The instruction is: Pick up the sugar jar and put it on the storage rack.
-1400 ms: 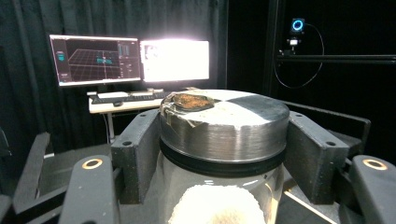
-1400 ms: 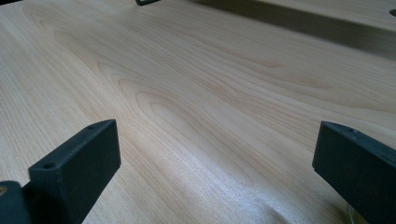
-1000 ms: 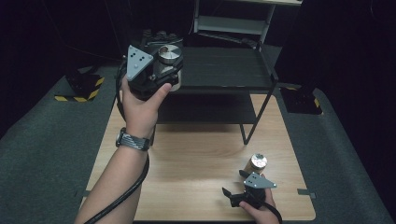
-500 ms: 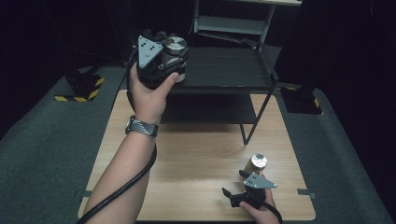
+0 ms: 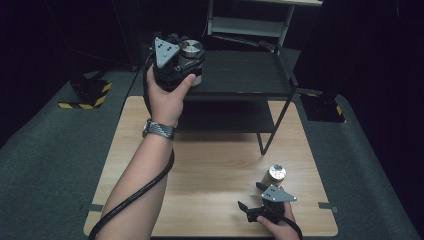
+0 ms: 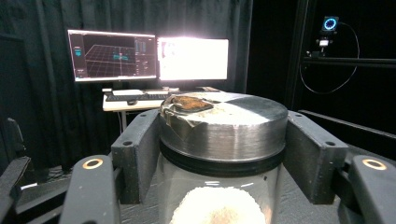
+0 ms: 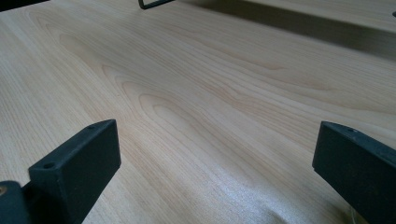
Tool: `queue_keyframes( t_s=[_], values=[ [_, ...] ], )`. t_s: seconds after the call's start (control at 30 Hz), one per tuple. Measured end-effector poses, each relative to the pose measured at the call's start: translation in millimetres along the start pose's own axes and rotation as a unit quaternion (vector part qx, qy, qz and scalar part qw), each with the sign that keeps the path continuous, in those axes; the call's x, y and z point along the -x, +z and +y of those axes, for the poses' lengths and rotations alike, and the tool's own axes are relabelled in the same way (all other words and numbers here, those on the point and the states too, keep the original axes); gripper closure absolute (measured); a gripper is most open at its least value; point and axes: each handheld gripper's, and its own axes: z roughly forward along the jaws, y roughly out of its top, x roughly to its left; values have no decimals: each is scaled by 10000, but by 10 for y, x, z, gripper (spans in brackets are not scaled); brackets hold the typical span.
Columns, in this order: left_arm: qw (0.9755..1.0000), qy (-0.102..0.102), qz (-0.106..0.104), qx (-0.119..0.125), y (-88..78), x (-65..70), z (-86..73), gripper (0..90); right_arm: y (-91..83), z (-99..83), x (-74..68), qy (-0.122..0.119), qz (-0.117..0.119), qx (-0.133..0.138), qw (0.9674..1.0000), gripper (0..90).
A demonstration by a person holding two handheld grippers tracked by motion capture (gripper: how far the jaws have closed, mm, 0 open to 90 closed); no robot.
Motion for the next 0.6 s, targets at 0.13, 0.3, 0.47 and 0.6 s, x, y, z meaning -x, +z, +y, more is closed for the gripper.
queue_keyframes(
  t_s=[0.13,0.3,0.47,0.6],
  values=[
    [10000,25,-2,-11,5,-2,6,334,1,1,0,2,-1,-4,10000,8],
    [10000,30,-18,17,-7,-7,-15,333,3,4,-4,-7,-10,-12,10000,8],
    [10000,47,-19,32,-19,-5,-26,331,1,2,-10,-8,-21,-5,10000,8],
    [10000,58,-15,4,-17,-2,-13,329,1,2,-11,-8,-23,-6,10000,8]
  ],
)
